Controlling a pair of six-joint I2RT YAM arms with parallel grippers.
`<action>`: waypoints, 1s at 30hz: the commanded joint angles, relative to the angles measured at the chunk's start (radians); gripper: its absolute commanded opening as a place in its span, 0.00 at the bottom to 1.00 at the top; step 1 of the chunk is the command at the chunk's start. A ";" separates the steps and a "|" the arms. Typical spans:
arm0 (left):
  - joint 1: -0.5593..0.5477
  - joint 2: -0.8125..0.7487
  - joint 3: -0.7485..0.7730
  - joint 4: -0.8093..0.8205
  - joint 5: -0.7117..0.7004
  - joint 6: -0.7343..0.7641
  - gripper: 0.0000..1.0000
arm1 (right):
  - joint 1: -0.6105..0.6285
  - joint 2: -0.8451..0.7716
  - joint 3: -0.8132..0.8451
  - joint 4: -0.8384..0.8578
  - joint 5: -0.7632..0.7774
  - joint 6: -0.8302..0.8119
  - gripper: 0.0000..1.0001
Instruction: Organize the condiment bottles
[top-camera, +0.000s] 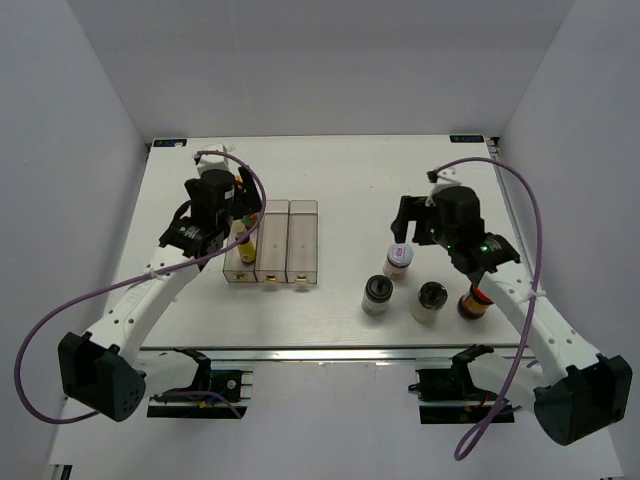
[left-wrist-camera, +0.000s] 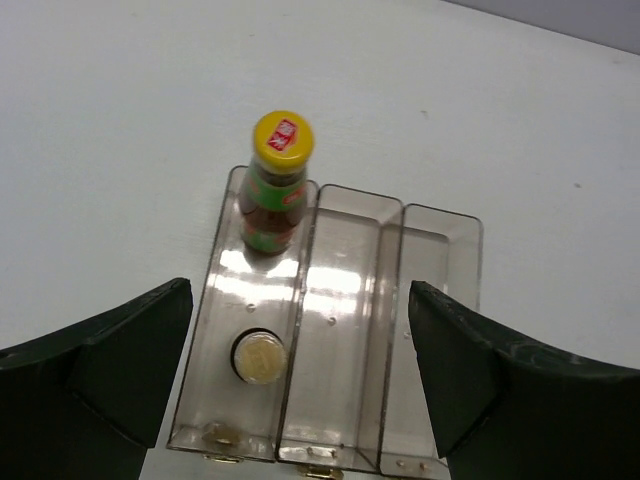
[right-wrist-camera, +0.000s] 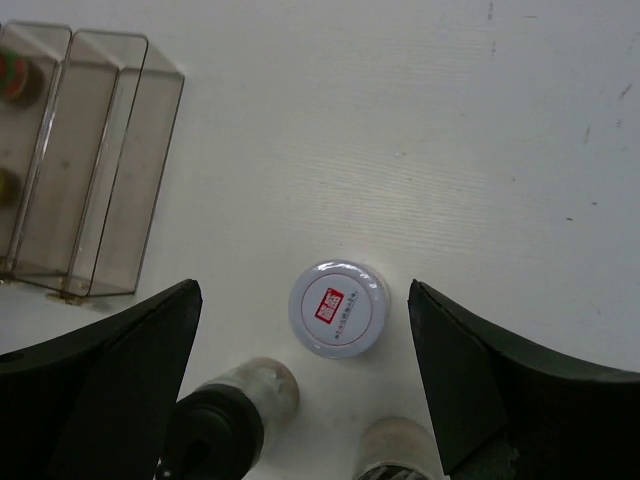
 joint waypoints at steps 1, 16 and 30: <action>0.001 -0.058 0.019 0.063 0.189 0.069 0.98 | 0.122 0.025 0.046 -0.078 0.097 -0.091 0.89; 0.001 -0.081 -0.065 0.107 0.251 0.084 0.98 | 0.485 0.152 0.017 -0.282 0.341 -0.040 0.89; 0.001 -0.086 -0.073 0.104 0.221 0.077 0.98 | 0.511 0.149 -0.056 -0.225 0.171 -0.002 0.89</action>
